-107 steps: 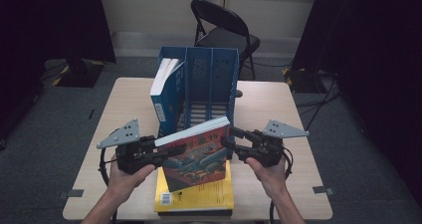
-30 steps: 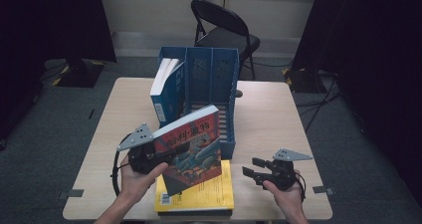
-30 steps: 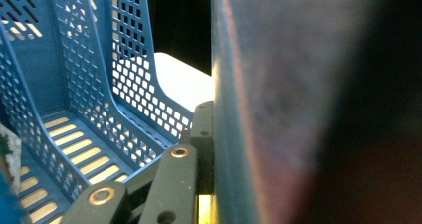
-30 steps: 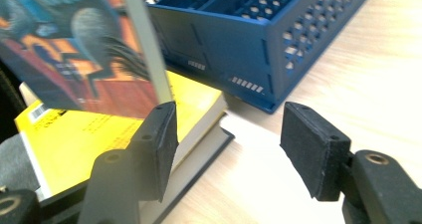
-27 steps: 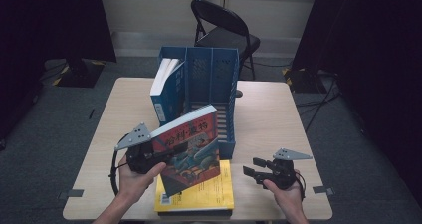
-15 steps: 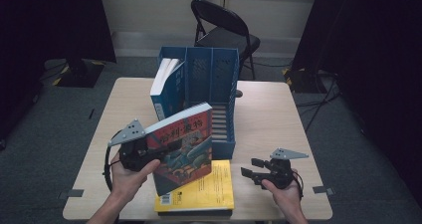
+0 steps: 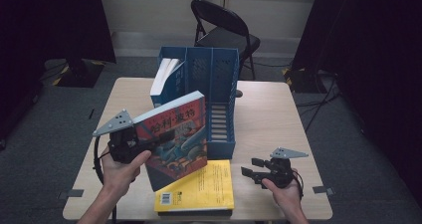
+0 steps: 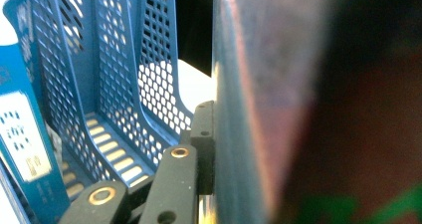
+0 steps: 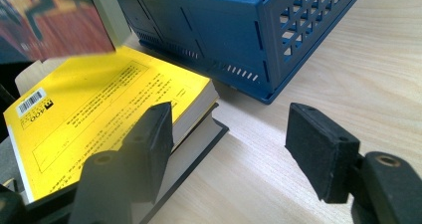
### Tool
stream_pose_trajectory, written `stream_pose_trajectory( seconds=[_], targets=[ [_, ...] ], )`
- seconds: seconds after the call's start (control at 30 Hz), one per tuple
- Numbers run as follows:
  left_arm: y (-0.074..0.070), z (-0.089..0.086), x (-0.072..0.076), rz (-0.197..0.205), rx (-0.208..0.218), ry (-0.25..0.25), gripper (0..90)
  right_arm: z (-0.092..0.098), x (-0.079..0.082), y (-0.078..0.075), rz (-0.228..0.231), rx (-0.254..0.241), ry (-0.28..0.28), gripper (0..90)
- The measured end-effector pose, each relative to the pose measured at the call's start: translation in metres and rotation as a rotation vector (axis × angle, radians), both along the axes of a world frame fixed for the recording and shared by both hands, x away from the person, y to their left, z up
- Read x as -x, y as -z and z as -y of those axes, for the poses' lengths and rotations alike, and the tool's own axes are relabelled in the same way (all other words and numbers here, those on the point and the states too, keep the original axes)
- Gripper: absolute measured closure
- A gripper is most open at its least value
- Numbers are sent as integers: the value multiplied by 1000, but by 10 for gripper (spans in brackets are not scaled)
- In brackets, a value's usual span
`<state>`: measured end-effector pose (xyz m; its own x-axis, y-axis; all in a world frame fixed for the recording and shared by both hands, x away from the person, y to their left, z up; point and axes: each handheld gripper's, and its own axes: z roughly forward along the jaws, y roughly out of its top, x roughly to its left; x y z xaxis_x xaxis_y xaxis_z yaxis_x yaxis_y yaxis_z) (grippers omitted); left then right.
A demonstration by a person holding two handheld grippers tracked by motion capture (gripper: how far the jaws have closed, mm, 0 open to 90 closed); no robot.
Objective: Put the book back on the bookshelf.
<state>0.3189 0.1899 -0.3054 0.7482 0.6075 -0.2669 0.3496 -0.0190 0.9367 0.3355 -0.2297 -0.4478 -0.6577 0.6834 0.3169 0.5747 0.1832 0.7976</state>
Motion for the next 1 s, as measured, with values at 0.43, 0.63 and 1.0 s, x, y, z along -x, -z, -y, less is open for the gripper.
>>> stream_pose_trajectory(
  seconds=[0.43, 0.63, 1.0],
  targets=[
    [-19, 12, -8, 41, -34, -93, 747, 1, -2, 2, -2, 10, 10, 350],
    [-21, 14, -21, 17, -15, -117, 746, 1, -3, 3, -6, 15, 6, 352],
    [-34, 29, -45, 34, -34, -184, 746, 0, -4, 4, -10, 22, 2, 350]
  ],
)
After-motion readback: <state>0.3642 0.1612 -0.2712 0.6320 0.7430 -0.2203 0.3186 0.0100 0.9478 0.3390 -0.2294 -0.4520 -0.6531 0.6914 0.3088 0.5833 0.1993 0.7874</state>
